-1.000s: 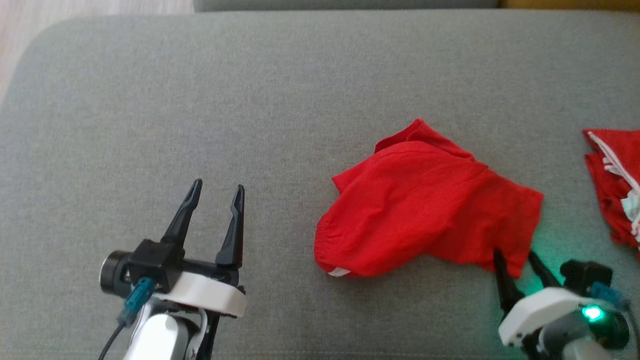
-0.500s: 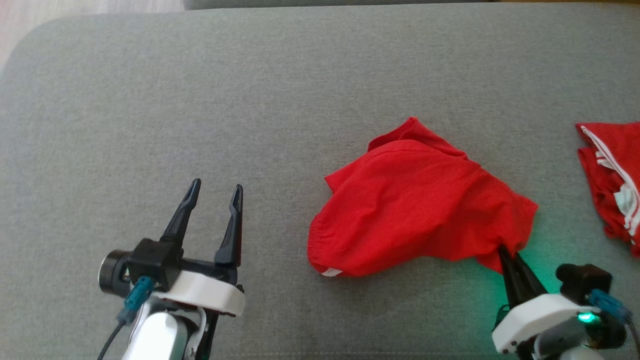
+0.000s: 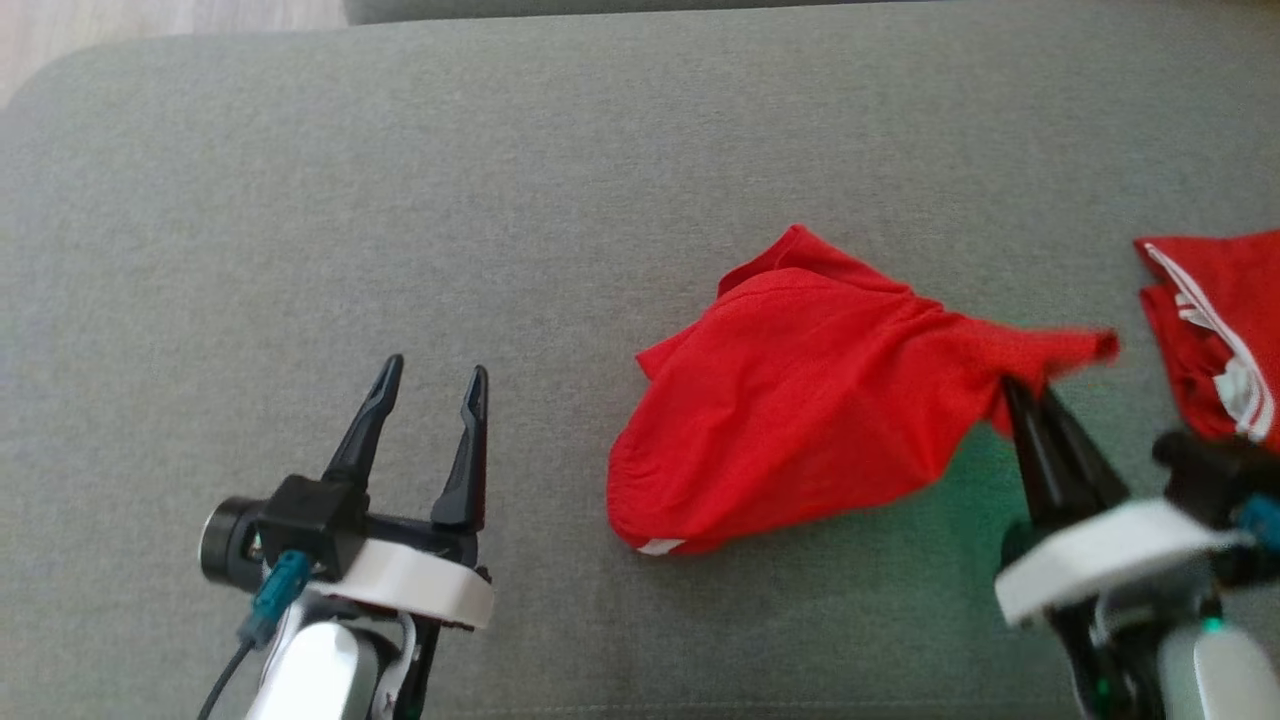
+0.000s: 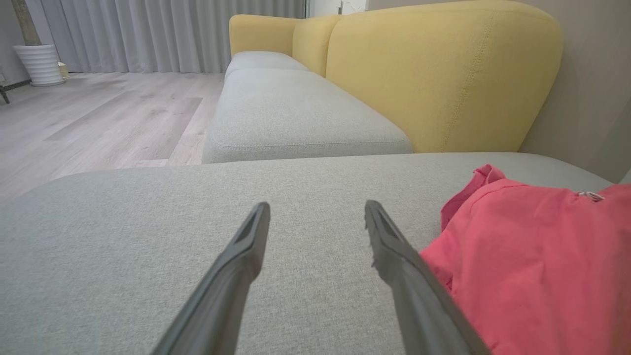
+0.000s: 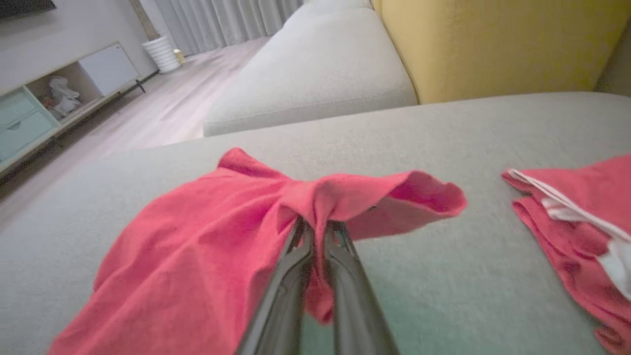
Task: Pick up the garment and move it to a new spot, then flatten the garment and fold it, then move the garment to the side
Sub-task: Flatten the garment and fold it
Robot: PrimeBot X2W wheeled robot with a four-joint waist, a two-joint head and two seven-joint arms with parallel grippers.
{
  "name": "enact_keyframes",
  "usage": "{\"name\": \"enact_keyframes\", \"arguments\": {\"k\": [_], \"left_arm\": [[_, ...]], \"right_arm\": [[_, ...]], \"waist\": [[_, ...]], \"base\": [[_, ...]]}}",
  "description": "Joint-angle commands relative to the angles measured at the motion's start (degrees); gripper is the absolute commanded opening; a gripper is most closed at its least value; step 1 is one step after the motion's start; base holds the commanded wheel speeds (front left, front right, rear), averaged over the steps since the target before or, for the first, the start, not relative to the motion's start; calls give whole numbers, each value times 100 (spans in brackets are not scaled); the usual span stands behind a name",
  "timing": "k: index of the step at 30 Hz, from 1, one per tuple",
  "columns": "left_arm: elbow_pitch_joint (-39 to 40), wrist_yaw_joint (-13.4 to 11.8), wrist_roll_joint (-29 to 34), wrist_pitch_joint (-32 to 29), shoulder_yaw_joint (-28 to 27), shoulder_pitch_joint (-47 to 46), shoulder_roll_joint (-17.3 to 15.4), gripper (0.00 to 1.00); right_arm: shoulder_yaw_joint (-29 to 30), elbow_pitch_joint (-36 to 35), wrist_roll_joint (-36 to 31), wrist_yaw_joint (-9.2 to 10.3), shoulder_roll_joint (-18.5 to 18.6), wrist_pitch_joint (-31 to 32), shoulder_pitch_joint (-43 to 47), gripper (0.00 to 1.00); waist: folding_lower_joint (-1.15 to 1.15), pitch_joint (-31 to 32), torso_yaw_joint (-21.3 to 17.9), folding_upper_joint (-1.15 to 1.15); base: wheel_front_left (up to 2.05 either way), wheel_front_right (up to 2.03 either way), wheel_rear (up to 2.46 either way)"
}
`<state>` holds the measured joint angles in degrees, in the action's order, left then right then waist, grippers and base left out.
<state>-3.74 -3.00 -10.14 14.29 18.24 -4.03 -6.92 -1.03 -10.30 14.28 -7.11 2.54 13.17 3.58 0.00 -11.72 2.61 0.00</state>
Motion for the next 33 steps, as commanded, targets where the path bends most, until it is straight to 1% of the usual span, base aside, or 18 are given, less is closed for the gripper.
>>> {"name": "enact_keyframes", "arguments": {"k": [1,4,8,11,15,16,17,18,21,25,29,33], "left_arm": [[190,23,72,68,-145,-292,-52,100],[172,42,78,69,-108,-354,-39,100],[142,63,82,70,-54,-431,-5,100],[119,87,87,70,-5,-488,32,100],[82,122,96,70,64,-563,88,100],[75,131,98,70,77,-579,100,100],[66,136,100,70,86,-591,111,100],[57,140,101,70,90,-597,119,100],[42,143,109,70,80,-595,132,100],[22,115,110,71,18,-515,127,100],[5,94,89,71,-60,-407,98,100],[27,60,76,71,-146,-312,52,100]], "right_arm": [[-144,-192,49,-37,34,-2,-376,0],[-127,64,98,-37,34,18,-809,0],[-124,673,234,-37,34,-24,-1460,0],[-143,1312,389,-37,34,-69,-1919,0],[-86,2333,545,-37,34,-191,-2426,0],[-60,2606,526,-37,34,-192,-2521,27],[-67,2816,564,-37,34,-252,-2619,83],[-88,3000,616,-37,34,-330,-2702,100],[-220,3322,634,-37,34,-601,-2850,100],[-426,3304,576,-37,83,-1040,-2790,100],[-671,2876,535,-37,246,-1372,-2449,100],[-754,2182,380,-37,453,-1510,-1997,100]], "waist": [[0,-31,45,0],[0,-102,156,0],[0,-242,333,0],[0,-345,465,0],[0,-453,611,0],[0,-473,641,0],[0,-483,663,0],[0,-486,676,0],[0,-474,683,0],[0,-343,580,0],[0,-157,431,0],[0,12,279,0]], "base": [[0,0,0],[0,0,0],[0,0,0],[0,0,0],[0,0,0],[0,0,0],[0,0,0],[0,0,0],[0,0,0],[0,0,0],[0,0,0],[0,0,0]]}}
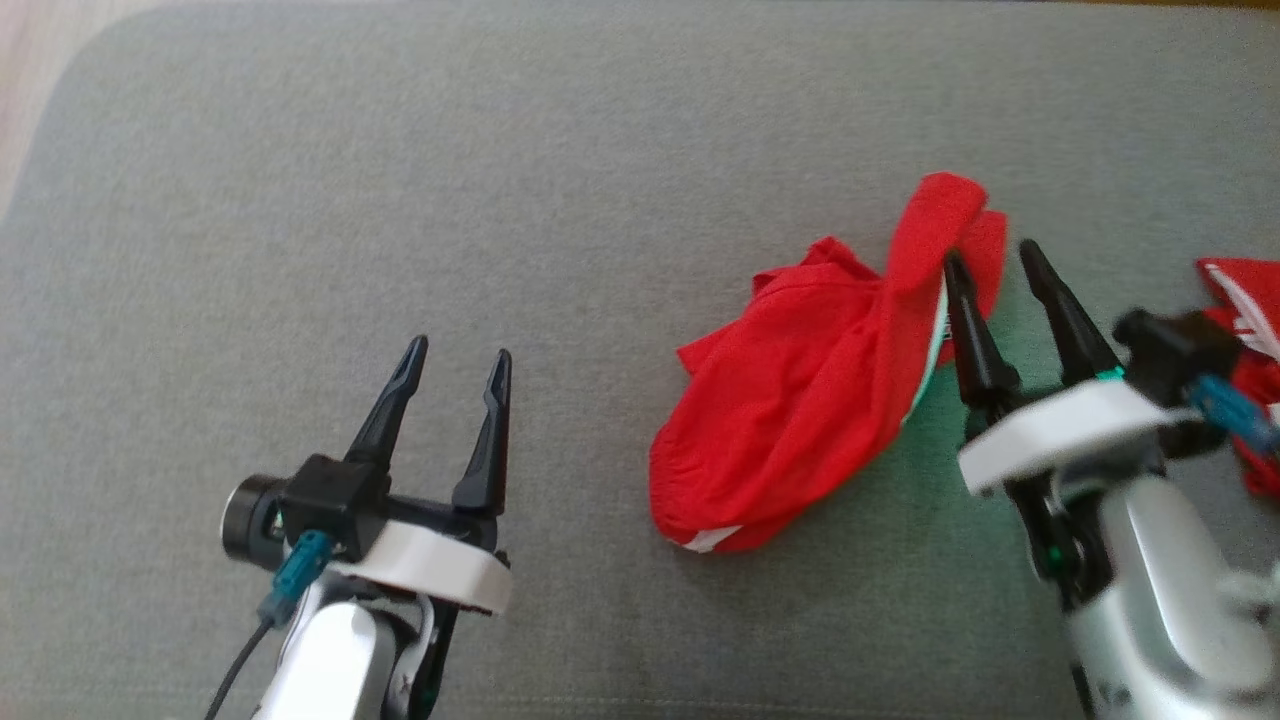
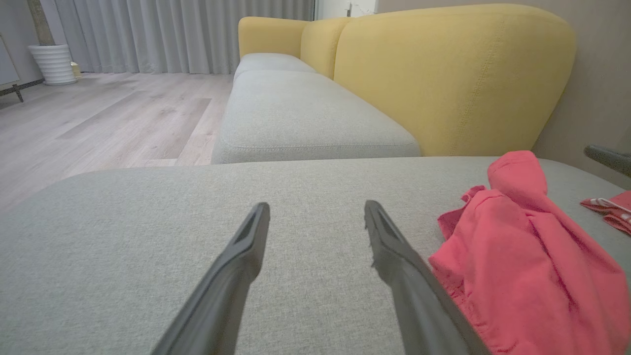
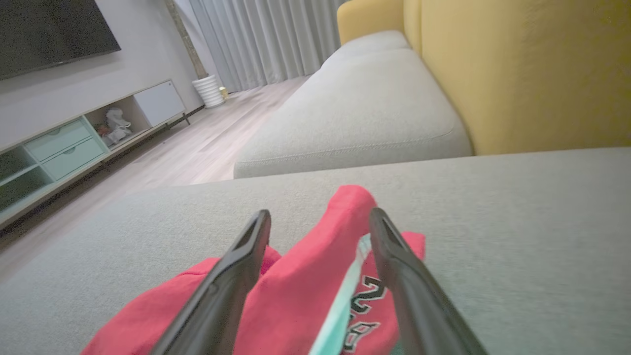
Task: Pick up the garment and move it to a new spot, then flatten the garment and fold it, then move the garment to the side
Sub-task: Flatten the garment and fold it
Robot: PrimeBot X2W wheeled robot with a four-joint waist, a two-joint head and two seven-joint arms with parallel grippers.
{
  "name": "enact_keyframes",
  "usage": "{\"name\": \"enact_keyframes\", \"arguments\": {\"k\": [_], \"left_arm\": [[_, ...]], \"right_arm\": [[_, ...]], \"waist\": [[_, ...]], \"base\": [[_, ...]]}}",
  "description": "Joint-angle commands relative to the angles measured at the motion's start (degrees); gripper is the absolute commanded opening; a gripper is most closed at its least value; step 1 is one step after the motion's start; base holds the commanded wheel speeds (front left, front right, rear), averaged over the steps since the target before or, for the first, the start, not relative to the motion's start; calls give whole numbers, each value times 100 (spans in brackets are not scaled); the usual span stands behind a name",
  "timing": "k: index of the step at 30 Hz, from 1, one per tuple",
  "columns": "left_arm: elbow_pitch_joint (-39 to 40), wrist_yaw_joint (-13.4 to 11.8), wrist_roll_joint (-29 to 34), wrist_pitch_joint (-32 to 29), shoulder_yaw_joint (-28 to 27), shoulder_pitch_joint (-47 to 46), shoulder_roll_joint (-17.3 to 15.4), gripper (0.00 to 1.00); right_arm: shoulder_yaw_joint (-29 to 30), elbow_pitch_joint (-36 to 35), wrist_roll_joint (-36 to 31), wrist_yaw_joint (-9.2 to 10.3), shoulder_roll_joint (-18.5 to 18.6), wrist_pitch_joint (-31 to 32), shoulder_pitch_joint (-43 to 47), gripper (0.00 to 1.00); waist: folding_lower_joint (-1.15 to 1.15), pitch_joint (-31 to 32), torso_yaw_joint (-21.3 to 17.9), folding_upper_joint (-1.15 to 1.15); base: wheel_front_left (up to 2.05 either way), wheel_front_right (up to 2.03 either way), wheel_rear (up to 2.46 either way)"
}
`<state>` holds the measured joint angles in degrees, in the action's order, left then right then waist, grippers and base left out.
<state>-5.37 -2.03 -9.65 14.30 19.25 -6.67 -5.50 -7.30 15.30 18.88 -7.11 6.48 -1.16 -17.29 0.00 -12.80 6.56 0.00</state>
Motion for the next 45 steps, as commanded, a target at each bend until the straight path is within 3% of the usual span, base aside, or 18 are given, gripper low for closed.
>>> {"name": "enact_keyframes", "arguments": {"k": [1,10,16,30,35,41,45], "left_arm": [[200,-49,27,70,-269,-24,-104,100],[280,-113,34,70,-335,199,-193,100],[309,-181,-25,55,-367,468,-240,100],[433,-275,-111,-26,-348,652,-286,100],[433,-28,-171,-253,-62,601,-267,100],[292,624,-244,-908,801,482,-182,100],[19,772,-279,-1134,1117,309,-174,100]], "right_arm": [[-120,-580,-156,-37,106,-96,205,100],[239,-2003,-666,-37,218,-20,1264,100],[464,-2587,-768,-37,-3,263,2037,100],[507,-2972,-794,-37,-228,526,2345,100],[504,-2941,-758,-37,-244,537,2312,100],[441,-2919,-670,-37,-270,545,2208,100],[411,-2879,-625,-37,-278,531,2116,100]], "waist": [[0,160,-157,0],[0,470,-379,0],[0,701,-465,0],[0,691,-498,0],[0,651,-501,0],[0,435,-580,0],[0,297,-716,0]], "base": [[0,0,0],[0,0,0],[0,0,0],[0,0,0],[0,0,0],[0,0,0],[0,0,0]]}}
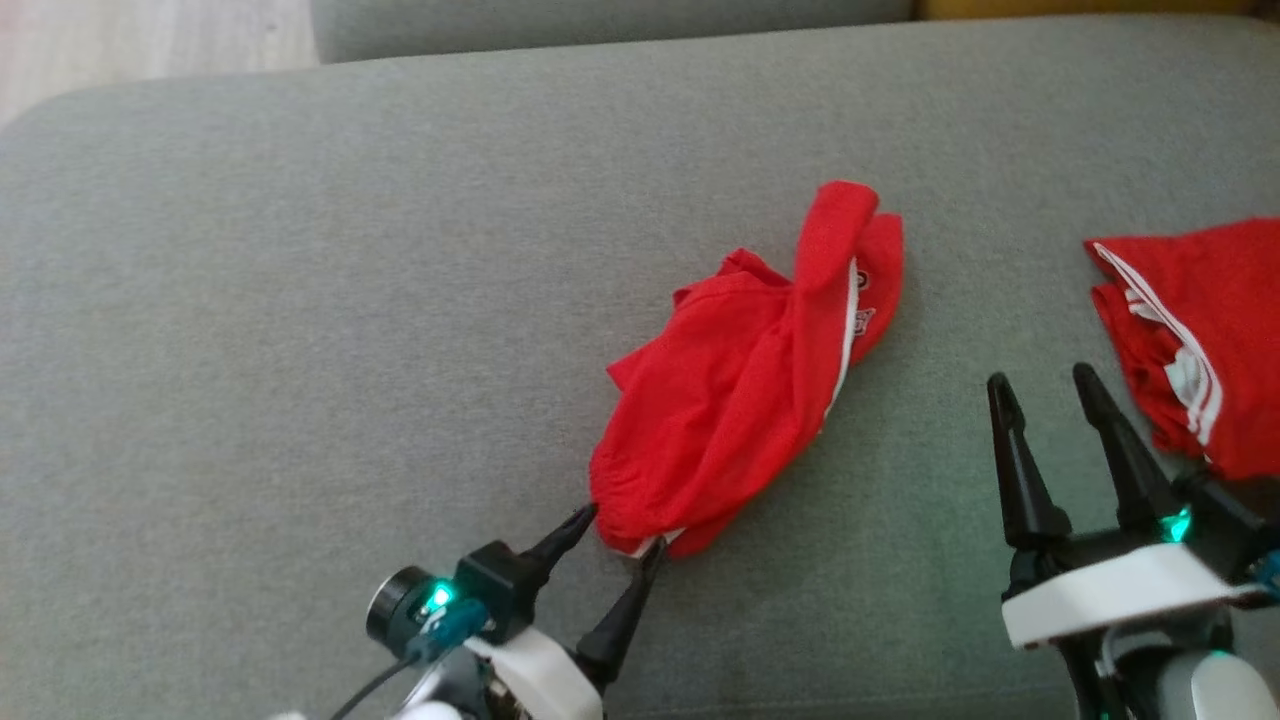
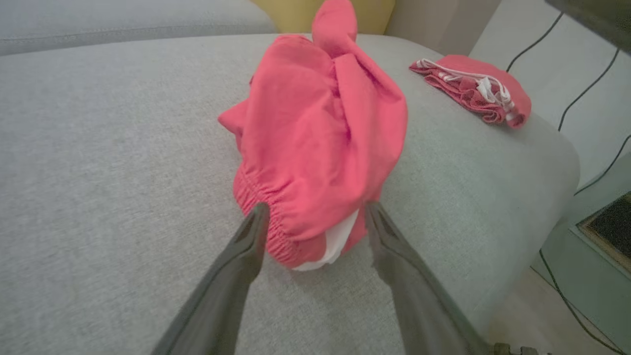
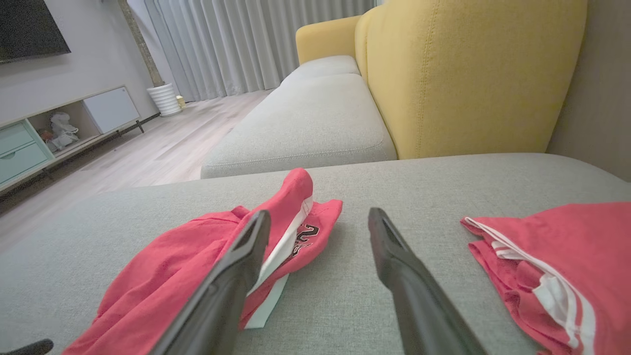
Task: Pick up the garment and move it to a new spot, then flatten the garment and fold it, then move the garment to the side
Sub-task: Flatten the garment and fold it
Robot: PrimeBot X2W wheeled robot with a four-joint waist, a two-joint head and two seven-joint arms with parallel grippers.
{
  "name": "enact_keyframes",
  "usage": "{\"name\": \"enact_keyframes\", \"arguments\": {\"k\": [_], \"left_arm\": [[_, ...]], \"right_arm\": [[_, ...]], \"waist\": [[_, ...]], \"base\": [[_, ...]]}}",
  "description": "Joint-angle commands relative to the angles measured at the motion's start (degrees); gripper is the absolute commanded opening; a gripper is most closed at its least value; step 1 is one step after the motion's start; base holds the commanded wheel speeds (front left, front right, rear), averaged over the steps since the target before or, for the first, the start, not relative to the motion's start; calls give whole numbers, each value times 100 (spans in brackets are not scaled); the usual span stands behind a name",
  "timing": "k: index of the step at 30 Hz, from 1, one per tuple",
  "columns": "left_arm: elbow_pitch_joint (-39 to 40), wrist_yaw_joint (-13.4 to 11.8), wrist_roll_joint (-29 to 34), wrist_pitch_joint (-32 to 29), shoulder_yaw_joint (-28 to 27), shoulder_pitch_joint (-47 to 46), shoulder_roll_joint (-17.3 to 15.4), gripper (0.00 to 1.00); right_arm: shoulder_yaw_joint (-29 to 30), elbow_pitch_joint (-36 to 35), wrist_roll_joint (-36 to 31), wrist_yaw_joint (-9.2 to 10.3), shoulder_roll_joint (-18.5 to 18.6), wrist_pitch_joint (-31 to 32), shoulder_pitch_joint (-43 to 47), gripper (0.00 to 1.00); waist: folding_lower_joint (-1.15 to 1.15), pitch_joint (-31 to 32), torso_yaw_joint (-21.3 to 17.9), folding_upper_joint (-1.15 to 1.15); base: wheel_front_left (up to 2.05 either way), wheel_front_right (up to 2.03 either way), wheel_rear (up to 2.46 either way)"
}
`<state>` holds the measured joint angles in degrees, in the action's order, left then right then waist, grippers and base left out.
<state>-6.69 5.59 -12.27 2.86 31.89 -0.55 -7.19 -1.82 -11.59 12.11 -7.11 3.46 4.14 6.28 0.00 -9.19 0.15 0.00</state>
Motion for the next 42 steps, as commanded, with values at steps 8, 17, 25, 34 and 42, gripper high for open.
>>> {"name": "enact_keyframes", "arguments": {"k": [8,17,25,34,42], "left_arm": [[-254,92,-175,187,-70,-577,-29,0],[227,90,-606,687,-353,-731,-106,0],[403,-56,-1137,497,-961,-1096,-148,0],[-1245,-86,-1349,434,-1352,-2232,-155,0],[-2621,-109,-1268,707,-1313,-2782,-84,100]], "right_arm": [[-115,-136,108,-37,1,-47,-274,100],[-42,-78,247,-37,-31,-47,-248,100],[-67,-108,354,-37,-44,5,-328,100],[-136,-31,376,-37,-50,-47,-503,100],[-154,97,419,-37,-54,-138,-565,100]], "waist": [[0,-158,-269,0],[0,-119,-208,0],[0,-250,-200,0],[0,-590,-462,0],[0,-623,-560,0]], "base": [[0,0,0],[0,0,0],[0,0,0],[0,0,0],[0,0,0]]}}
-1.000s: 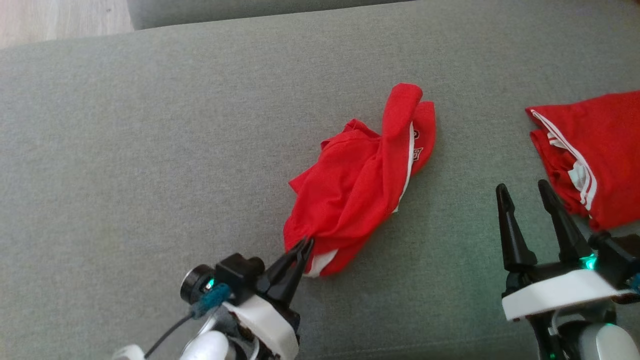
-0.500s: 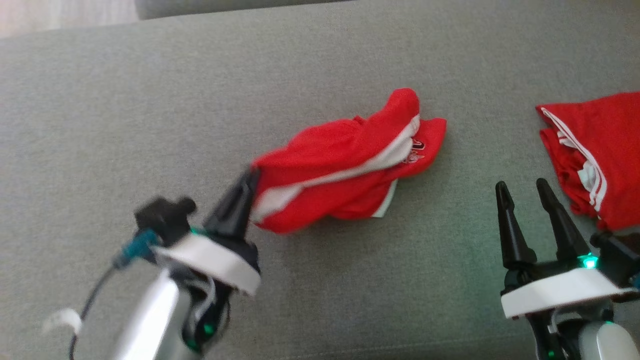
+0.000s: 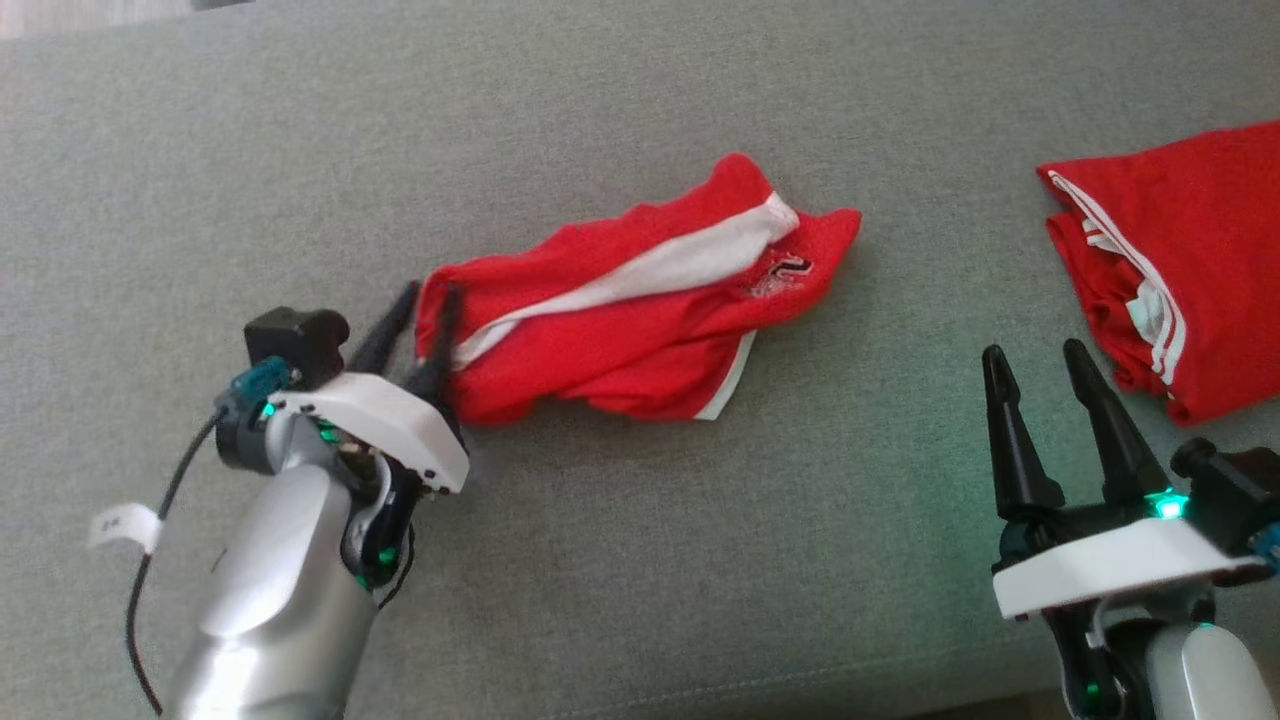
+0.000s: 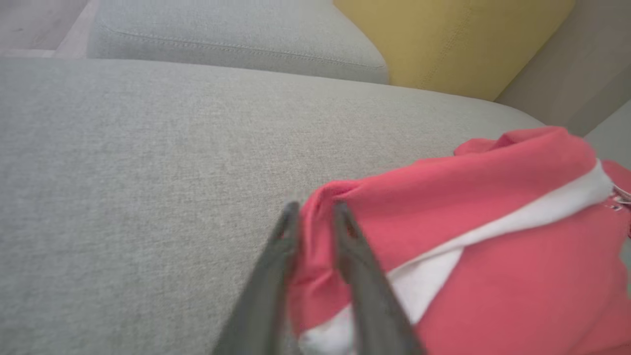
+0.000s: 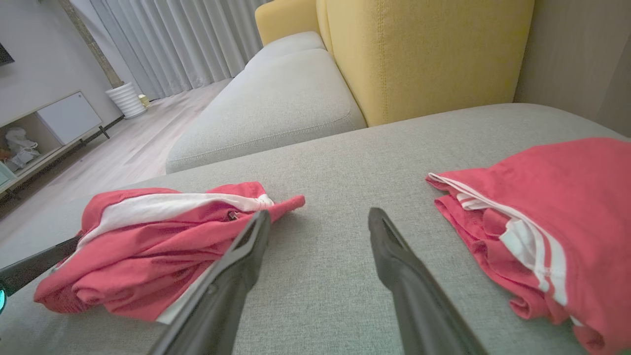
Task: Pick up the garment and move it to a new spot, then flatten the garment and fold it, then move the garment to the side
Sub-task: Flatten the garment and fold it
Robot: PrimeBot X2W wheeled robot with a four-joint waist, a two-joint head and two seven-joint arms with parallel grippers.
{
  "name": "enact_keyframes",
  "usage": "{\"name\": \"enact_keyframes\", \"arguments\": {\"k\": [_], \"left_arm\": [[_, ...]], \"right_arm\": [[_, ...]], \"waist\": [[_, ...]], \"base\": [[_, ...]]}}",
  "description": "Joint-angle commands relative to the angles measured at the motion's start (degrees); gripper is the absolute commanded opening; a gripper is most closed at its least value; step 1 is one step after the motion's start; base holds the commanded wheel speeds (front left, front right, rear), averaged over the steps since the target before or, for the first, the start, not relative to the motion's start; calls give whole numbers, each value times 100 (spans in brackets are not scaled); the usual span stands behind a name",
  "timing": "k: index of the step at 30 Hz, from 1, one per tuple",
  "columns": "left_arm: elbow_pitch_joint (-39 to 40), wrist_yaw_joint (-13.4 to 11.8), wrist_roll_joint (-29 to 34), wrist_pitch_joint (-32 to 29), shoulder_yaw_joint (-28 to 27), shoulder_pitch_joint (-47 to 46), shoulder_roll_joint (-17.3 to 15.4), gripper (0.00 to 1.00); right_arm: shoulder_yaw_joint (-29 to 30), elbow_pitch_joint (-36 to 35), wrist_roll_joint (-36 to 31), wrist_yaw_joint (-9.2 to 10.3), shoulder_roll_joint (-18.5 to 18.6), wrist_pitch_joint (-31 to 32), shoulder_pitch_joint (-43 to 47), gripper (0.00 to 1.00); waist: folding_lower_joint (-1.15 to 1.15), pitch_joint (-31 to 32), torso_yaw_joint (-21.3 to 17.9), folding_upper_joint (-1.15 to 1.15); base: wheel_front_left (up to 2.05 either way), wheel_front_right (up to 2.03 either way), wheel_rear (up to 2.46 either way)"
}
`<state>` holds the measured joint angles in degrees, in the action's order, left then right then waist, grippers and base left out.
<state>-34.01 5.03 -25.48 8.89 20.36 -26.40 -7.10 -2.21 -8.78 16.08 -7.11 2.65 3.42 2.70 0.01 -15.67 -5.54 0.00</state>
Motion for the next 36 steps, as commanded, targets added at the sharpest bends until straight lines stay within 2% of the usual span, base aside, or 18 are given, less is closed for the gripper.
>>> {"name": "enact_keyframes", "arguments": {"k": [1,7,15,22,27,36], "left_arm": [[55,-109,78,170,-163,-180,-80,100],[248,-385,156,510,-294,67,-29,100],[1948,-1030,631,608,-788,1034,-33,100],[2907,-1238,851,609,-970,2074,-32,100],[3134,-1369,1026,569,-869,2516,-118,100],[3309,-1424,1074,441,-770,2715,-189,100]], "right_arm": [[-107,-173,34,-37,26,-75,-207,100],[-128,-210,-103,-37,38,-120,-262,100],[-216,-310,-423,-37,251,-118,-426,100],[-272,-314,-630,-37,347,-22,-357,100],[-302,-307,-630,-37,328,24,-211,100],[-277,-343,-601,-37,273,55,-87,100]], "waist": [[-1,51,23,0],[-1,196,114,0],[-1,457,326,0],[-1,730,486,0],[-1,838,552,0],[-1,877,562,0]], "base": [[0,0,0],[0,0,0],[0,0,0],[0,0,0],[0,0,0],[0,0,0]]}}
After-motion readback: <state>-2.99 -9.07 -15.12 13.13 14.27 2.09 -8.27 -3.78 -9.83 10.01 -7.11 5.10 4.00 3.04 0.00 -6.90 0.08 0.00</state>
